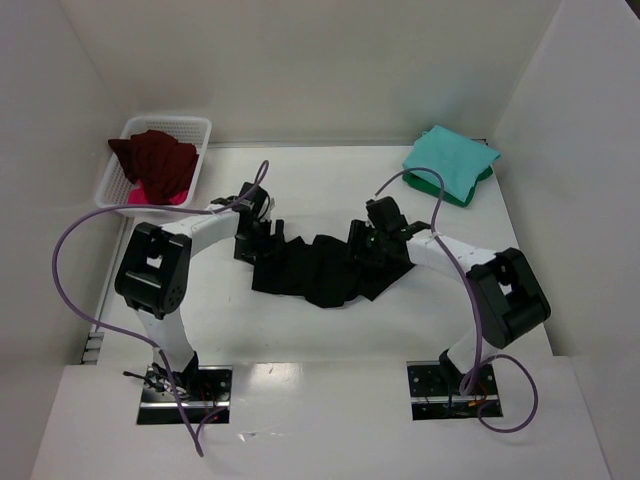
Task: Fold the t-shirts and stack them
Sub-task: Flatten out the tshirt
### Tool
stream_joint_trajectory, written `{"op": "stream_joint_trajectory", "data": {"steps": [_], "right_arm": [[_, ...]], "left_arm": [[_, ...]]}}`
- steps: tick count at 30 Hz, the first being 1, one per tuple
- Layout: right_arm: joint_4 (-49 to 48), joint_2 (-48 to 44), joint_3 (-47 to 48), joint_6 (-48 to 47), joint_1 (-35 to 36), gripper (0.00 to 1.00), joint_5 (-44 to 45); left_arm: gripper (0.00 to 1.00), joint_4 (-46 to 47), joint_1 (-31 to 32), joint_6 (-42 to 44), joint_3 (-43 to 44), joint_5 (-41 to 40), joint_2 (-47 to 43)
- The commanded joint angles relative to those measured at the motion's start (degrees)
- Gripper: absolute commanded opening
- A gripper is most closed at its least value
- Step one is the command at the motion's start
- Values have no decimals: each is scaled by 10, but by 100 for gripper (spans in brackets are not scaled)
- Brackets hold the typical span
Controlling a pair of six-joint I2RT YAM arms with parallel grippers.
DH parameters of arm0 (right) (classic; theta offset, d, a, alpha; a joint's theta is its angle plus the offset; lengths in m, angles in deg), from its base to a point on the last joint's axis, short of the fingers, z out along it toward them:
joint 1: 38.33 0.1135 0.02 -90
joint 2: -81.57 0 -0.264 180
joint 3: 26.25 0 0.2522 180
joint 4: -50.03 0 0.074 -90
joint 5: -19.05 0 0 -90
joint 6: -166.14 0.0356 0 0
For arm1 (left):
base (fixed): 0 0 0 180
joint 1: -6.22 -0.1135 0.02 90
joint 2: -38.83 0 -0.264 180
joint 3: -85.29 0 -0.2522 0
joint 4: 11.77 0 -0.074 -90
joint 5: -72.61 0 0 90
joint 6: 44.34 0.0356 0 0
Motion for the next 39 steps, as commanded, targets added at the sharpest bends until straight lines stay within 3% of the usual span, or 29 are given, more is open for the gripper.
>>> {"op": "stream_joint_trajectory", "data": {"steps": [1, 4, 8, 15, 17, 22, 27, 35, 39], "right_arm": [[-26, 37, 36, -6, 3, 50, 9], [-26, 62, 52, -6, 3, 35, -1], [-19, 73, 63, -6, 3, 24, -3], [5, 53, 90, -6, 3, 1, 43], [23, 45, 116, -12, 3, 0, 56], [66, 21, 200, -36, -13, 0, 81], [109, -19, 331, -70, -27, 0, 98], [123, -101, 484, -143, -30, 0, 108], [135, -128, 550, -155, -30, 0, 158]], "left_arm": [[85, 15, -18, 20, 8, 14, 12], [74, 15, -24, 30, 12, 18, 22], [57, 21, -35, 31, 14, 39, 29], [8, 11, -42, 37, 27, 47, 13], [1, -3, -42, 37, 37, 35, -7], [0, -34, -46, 42, 91, 19, -62], [0, -48, -58, 53, 202, 10, -121], [0, -19, -58, 73, 319, -26, -221], [0, 13, -58, 78, 356, -26, -270]]}}
